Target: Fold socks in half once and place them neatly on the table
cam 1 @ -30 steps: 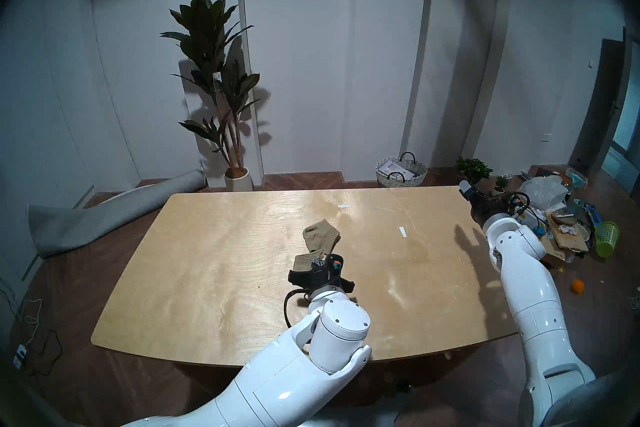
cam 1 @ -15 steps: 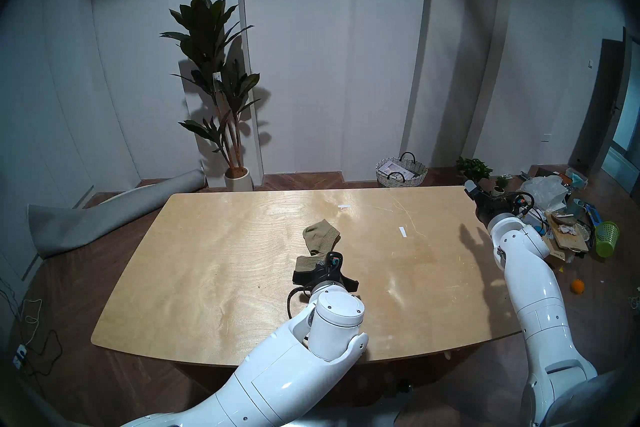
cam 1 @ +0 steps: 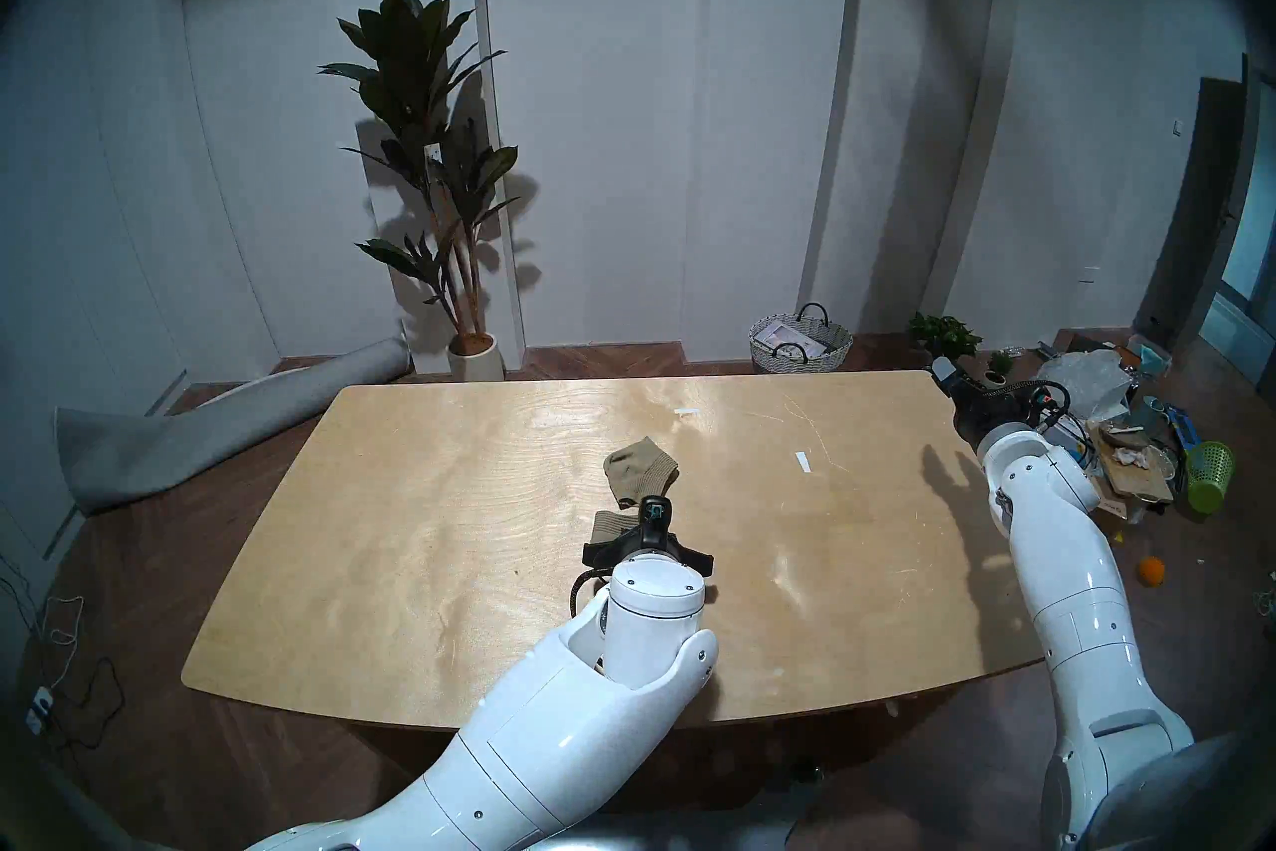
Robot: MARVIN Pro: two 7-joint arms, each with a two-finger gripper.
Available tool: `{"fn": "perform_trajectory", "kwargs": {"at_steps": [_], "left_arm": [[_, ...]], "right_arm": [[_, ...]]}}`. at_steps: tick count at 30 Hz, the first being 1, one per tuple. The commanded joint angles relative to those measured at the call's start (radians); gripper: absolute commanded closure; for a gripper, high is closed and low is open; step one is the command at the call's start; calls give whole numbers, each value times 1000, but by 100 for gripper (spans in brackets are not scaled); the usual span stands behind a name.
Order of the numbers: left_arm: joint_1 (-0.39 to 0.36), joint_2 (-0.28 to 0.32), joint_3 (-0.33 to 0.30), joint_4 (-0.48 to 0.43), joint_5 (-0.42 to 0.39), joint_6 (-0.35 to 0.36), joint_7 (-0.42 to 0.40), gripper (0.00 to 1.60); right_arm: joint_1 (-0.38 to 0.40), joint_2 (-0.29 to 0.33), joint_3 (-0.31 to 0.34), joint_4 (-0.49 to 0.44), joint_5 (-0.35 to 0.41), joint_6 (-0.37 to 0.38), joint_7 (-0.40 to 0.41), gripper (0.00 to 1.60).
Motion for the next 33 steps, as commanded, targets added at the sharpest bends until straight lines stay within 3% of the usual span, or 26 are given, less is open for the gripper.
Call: {"fn": "perform_trajectory", "kwargs": {"at_steps": [1, 17, 19, 23, 25, 28, 31, 33], "left_arm": [[-10, -2, -12, -31, 0, -5, 6, 0], [36, 51, -7, -194, 7, -24, 4, 0], [44, 61, -14, -219, 20, -108, -16, 0], [46, 107, -23, -276, 102, -157, 12, 0], [34, 167, -18, -297, 172, -202, 38, 0], [34, 205, -52, -297, 233, -223, 59, 0], [46, 233, -118, -297, 264, -260, 70, 0], [44, 261, -131, -296, 269, -275, 66, 0]], "right_arm": [[37, 3, -10, 0, -9, -13, 10, 0], [38, -3, -27, -10, -29, -22, 1, 0], [37, -5, -30, -14, -29, -19, 1, 0], [28, -14, -40, -24, -32, -12, 0, 0], [21, -23, -54, -33, -41, -14, 1, 0], [13, -36, -77, -55, -57, -23, -2, 0], [5, -40, -103, -83, -82, -36, -1, 0], [5, -41, -111, -90, -92, -42, -3, 0]]}}
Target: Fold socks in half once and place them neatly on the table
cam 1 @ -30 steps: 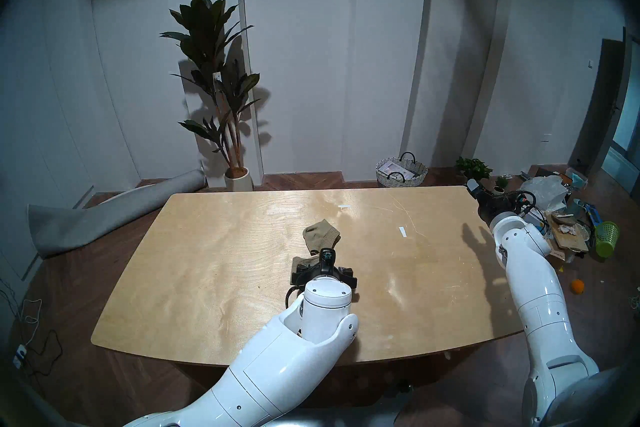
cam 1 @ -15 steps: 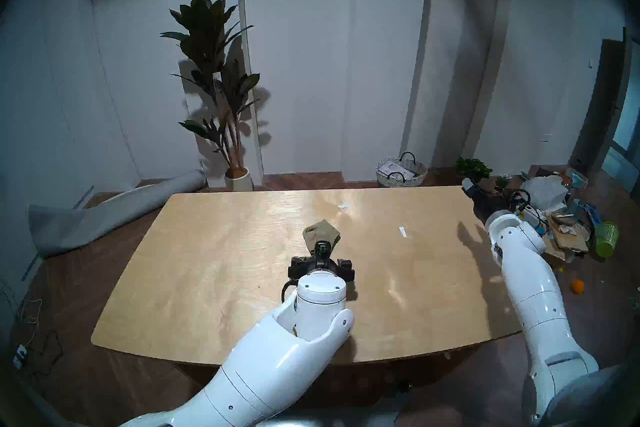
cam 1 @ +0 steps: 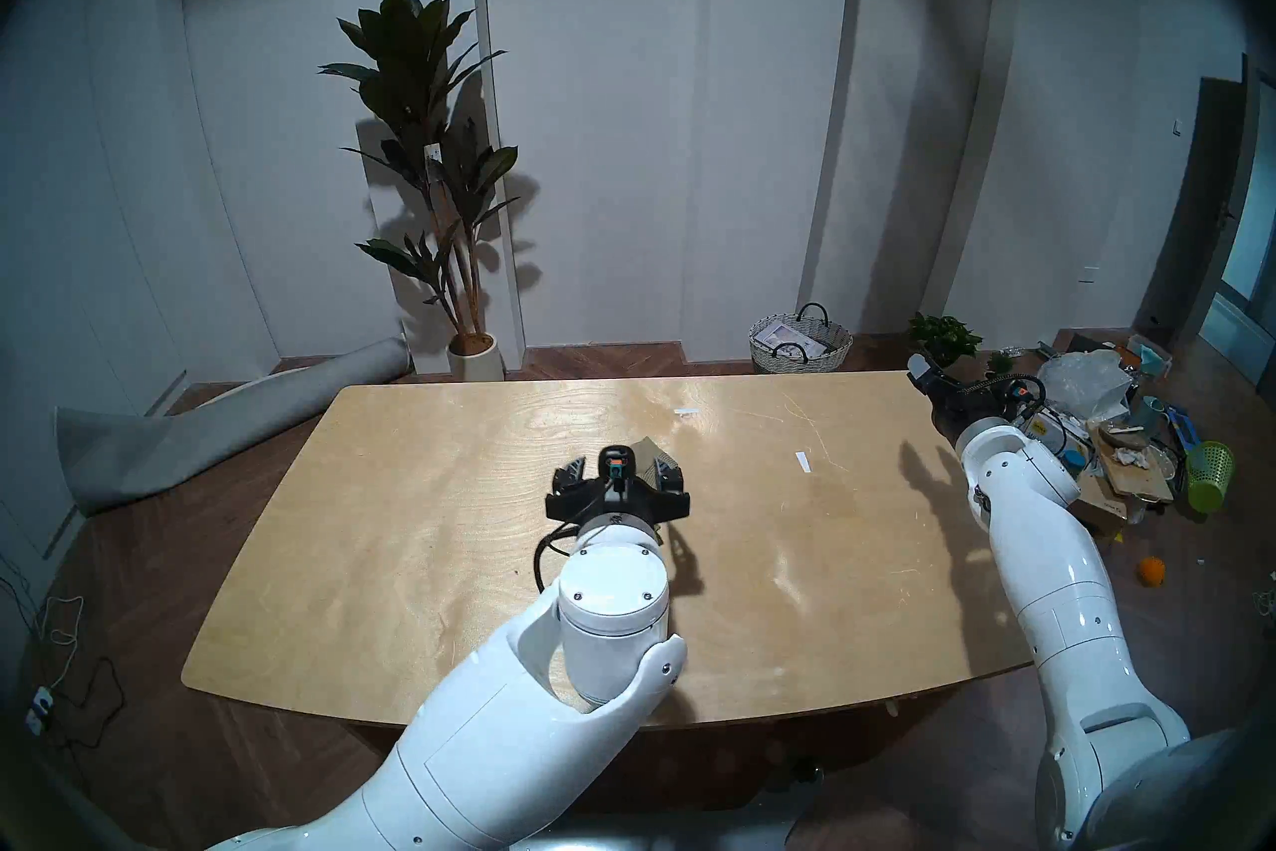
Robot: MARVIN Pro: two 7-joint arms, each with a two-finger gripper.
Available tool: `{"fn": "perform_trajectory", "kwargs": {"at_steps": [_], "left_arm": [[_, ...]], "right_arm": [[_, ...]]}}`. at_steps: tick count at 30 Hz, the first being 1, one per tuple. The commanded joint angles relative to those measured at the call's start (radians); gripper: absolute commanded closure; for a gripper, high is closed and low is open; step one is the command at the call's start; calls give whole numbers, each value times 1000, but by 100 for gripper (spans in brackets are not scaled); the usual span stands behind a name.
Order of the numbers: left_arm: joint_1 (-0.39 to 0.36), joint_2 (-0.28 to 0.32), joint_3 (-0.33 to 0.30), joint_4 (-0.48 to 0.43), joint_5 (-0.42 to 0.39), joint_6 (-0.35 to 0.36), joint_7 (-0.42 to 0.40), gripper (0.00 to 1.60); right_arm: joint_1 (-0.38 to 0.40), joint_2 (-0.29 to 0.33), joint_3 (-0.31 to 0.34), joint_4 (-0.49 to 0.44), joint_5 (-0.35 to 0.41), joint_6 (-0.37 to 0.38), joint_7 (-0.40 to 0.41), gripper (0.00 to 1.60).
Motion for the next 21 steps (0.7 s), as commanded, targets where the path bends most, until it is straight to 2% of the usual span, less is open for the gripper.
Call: {"fn": "perform_trajectory", "kwargs": {"at_steps": [1, 3, 4, 5, 6, 7, 9, 10, 14, 21], "left_arm": [[0, 107, -103, -20, 100, -74, 28, 0], [5, 170, -135, -3, 114, -100, 22, 0], [12, 135, -165, 17, 137, -98, 24, 0], [12, 181, -167, 17, 131, -116, 19, 0], [12, 181, -167, 17, 131, -116, 19, 0], [13, 208, -172, 27, 137, -121, 18, 0], [23, 195, -200, 57, 168, -128, 12, 0], [32, 219, -212, 78, 187, -152, 3, 0], [46, 254, -221, 104, 206, -187, -14, 0], [87, 352, -271, 142, 212, -329, -129, 0]], "right_arm": [[-8, -17, -39, -79, -44, -36, -7, 0], [-10, -20, -65, -108, -81, -61, -17, 0], [-9, -21, -74, -113, -95, -68, -20, 0], [-14, -25, -83, -128, -108, -79, -25, 0], [-14, -25, -83, -128, -108, -79, -25, 0], [-16, -29, -93, -137, -118, -83, -28, 0], [-22, -38, -111, -154, -142, -98, -41, 0], [-32, -43, -133, -173, -180, -121, -64, 0], [-45, -45, -161, -193, -233, -148, -95, 0], [-93, -62, -210, -245, -334, -157, -216, 0]]}}
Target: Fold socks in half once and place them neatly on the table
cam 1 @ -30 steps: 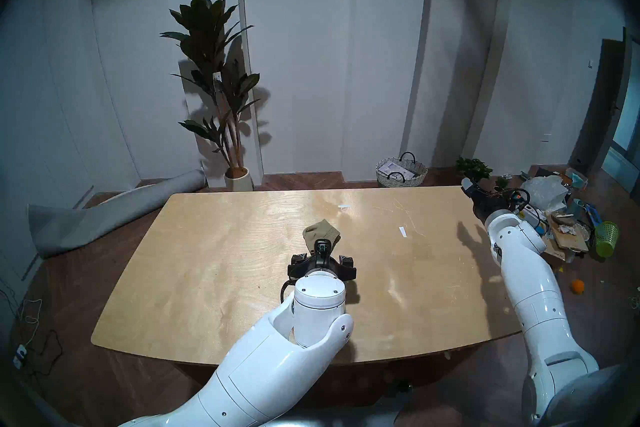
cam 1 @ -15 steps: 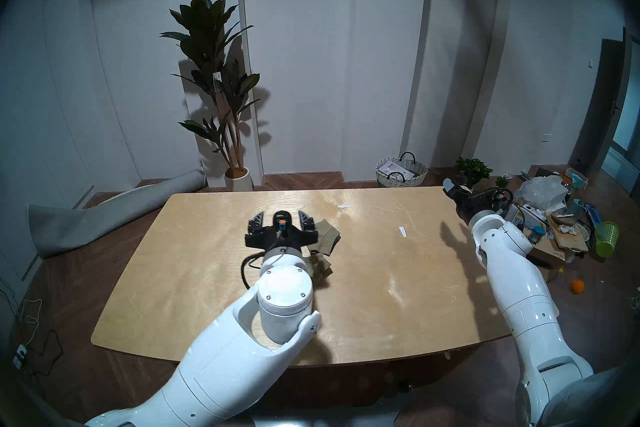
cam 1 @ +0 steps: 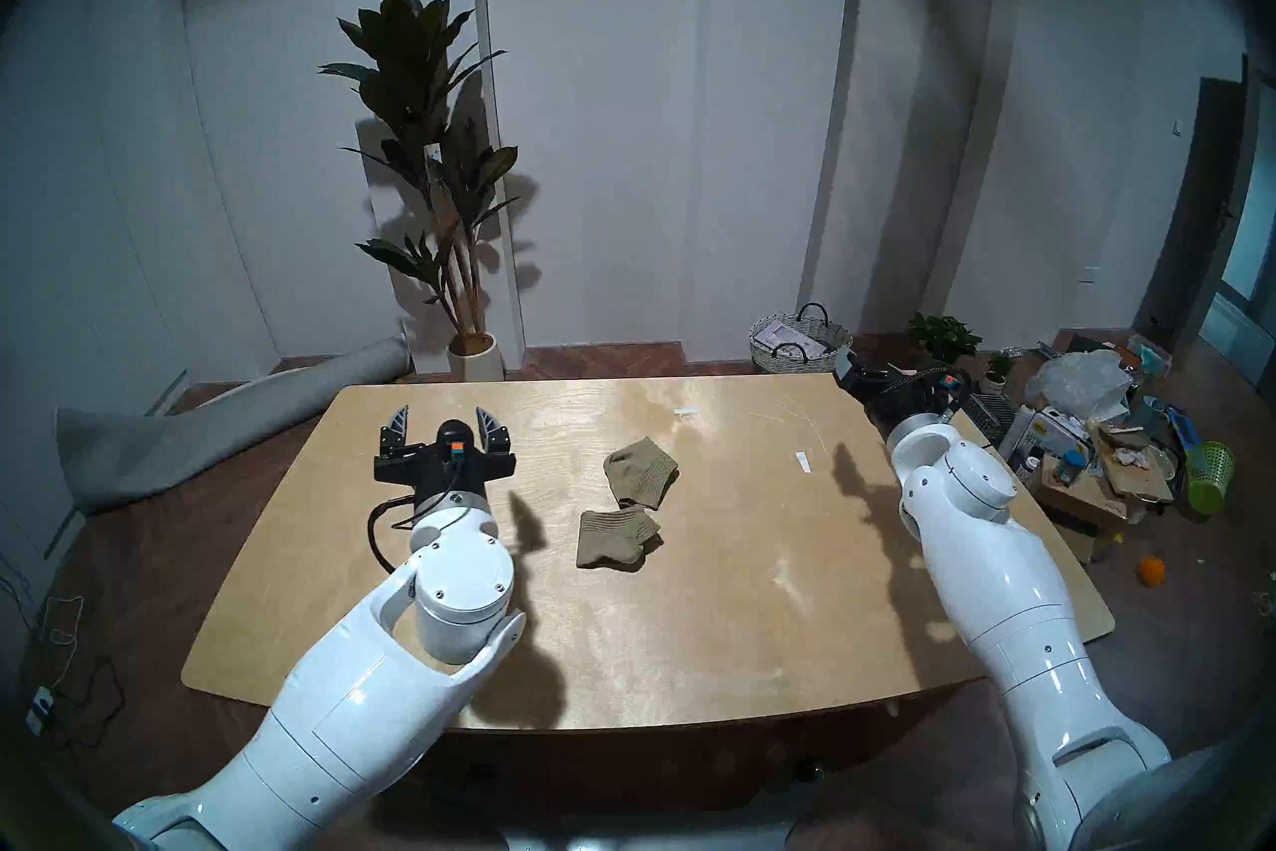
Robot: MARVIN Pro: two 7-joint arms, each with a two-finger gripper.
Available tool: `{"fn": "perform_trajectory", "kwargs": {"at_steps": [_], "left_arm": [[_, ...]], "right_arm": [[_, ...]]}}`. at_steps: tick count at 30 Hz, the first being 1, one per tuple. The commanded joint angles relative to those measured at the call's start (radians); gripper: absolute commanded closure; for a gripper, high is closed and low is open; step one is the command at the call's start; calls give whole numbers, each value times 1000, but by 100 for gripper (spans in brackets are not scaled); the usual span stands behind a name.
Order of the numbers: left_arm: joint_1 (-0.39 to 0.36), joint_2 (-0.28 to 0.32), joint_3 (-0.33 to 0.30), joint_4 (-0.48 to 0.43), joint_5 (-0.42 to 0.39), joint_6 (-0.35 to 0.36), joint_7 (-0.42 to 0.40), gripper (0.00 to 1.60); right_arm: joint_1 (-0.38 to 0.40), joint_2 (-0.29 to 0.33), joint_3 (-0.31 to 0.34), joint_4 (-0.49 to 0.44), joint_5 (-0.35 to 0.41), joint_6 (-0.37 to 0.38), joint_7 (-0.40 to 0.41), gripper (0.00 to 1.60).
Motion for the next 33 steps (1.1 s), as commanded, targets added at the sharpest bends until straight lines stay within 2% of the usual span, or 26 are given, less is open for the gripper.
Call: {"fn": "perform_trajectory", "kwargs": {"at_steps": [1, 6, 10, 11, 12, 13, 17, 19, 24, 29, 33], "left_arm": [[26, 119, -52, 8, 28, -126, -108, 0], [33, 168, -69, 16, 3, -193, -190, 0], [39, 195, -102, 33, -67, -266, -278, 0], [39, 195, -102, 33, -67, -266, -278, 0], [42, 197, -118, 42, -89, -299, -315, 0], [36, 199, -120, 47, -103, -294, -313, 0], [1, 216, -127, 113, -182, -376, -411, 0], [-7, 214, -128, 130, -185, -393, -431, 0], [-39, 216, -125, 194, -230, -466, -544, 0], [-57, 205, -129, 221, -255, -489, -581, 0], [-71, 198, -132, 241, -270, -499, -603, 0]], "right_arm": [[-32, -17, -31, -71, -87, -29, -96, 0], [-35, -10, -57, -92, -134, -10, -145, 0], [-30, -19, -68, -100, -145, 10, -179, 0], [-30, -19, -68, -100, -145, 10, -179, 0], [-27, -15, -72, -101, -143, 20, -179, 0], [-26, -16, -74, -101, -148, 21, -188, 0], [-2, -9, -94, -77, -148, 58, -178, 0], [2, -12, -96, -71, -150, 58, -181, 0], [33, -19, -108, -41, -139, 74, -168, 0], [47, -17, -122, -21, -146, 79, -154, 0], [61, -5, -122, 3, -104, 103, -84, 0]]}}
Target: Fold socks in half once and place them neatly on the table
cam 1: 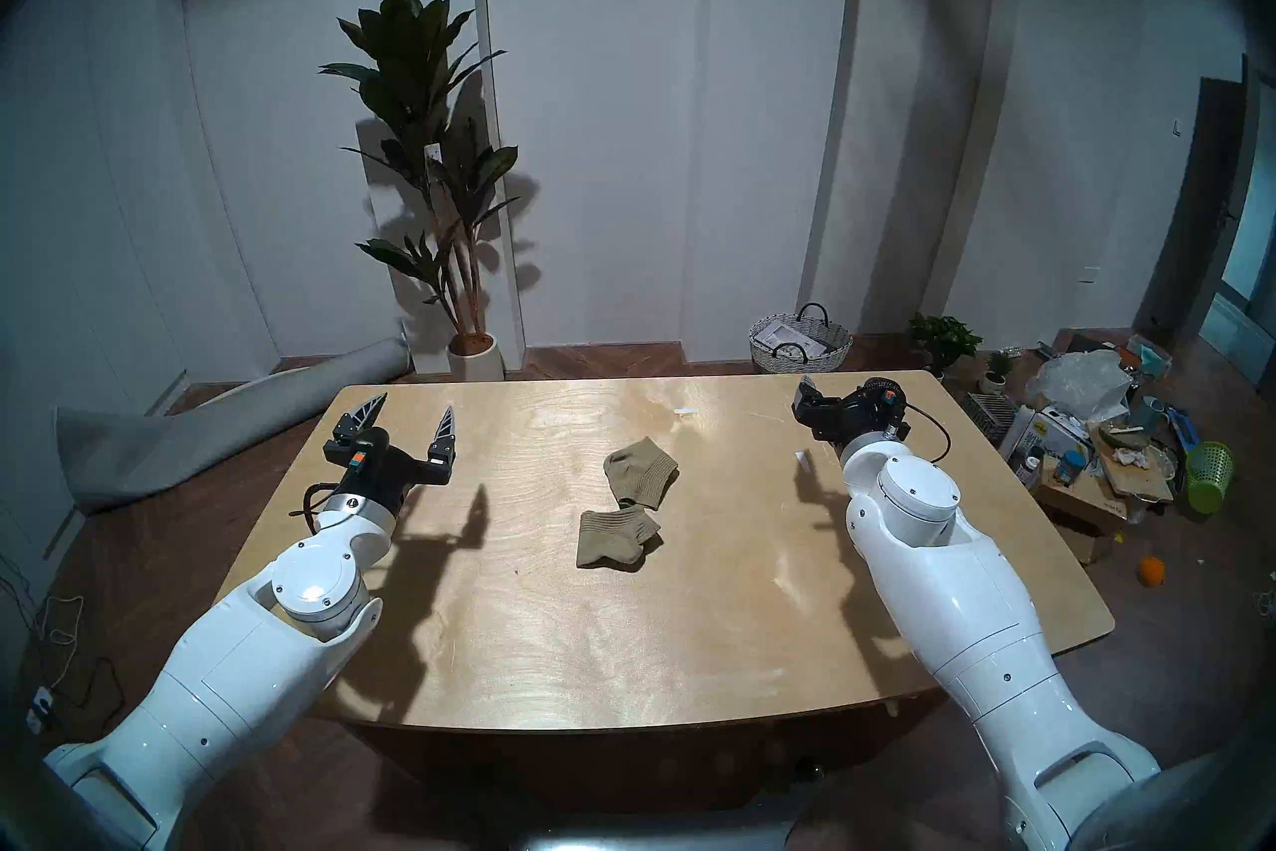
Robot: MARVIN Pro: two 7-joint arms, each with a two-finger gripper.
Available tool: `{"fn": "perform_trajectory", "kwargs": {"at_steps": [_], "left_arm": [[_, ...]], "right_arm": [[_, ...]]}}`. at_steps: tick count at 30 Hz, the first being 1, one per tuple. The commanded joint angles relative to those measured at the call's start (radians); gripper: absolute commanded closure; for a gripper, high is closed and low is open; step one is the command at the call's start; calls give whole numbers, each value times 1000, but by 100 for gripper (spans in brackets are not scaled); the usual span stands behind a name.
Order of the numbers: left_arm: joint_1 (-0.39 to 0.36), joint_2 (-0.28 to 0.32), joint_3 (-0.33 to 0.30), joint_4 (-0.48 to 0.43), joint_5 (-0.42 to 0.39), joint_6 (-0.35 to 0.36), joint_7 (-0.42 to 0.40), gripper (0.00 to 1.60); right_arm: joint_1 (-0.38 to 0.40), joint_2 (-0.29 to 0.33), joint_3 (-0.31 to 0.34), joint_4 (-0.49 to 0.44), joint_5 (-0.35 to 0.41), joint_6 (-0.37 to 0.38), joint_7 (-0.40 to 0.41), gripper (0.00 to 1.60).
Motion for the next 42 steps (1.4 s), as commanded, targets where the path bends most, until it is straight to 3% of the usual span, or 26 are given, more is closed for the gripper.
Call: {"fn": "perform_trajectory", "kwargs": {"at_steps": [1, 10, 20, 28, 30, 42], "left_arm": [[-62, -6, -17, 11, -21, -30, -35, 0], [-66, -3, -26, -13, -75, 27, -44, 0], [-62, 2, -45, -34, -153, 85, -71, 0], [-63, -2, -45, -40, -157, 104, -63, 0], [-63, -2, -46, -40, -158, 105, -63, 0], [-64, 1, -43, -42, -163, 107, -60, 0]], "right_arm": [[52, 13, 5, 19, 50, 16, 89, 0], [55, 25, 11, 42, 84, 20, 166, 0], [76, 35, -5, 83, 57, -41, 207, 0], [94, 26, -4, 108, 60, -33, 213, 0], [94, 5, 15, 108, 105, -3, 214, 0], [95, 3, 21, 109, 111, 9, 215, 0]]}}
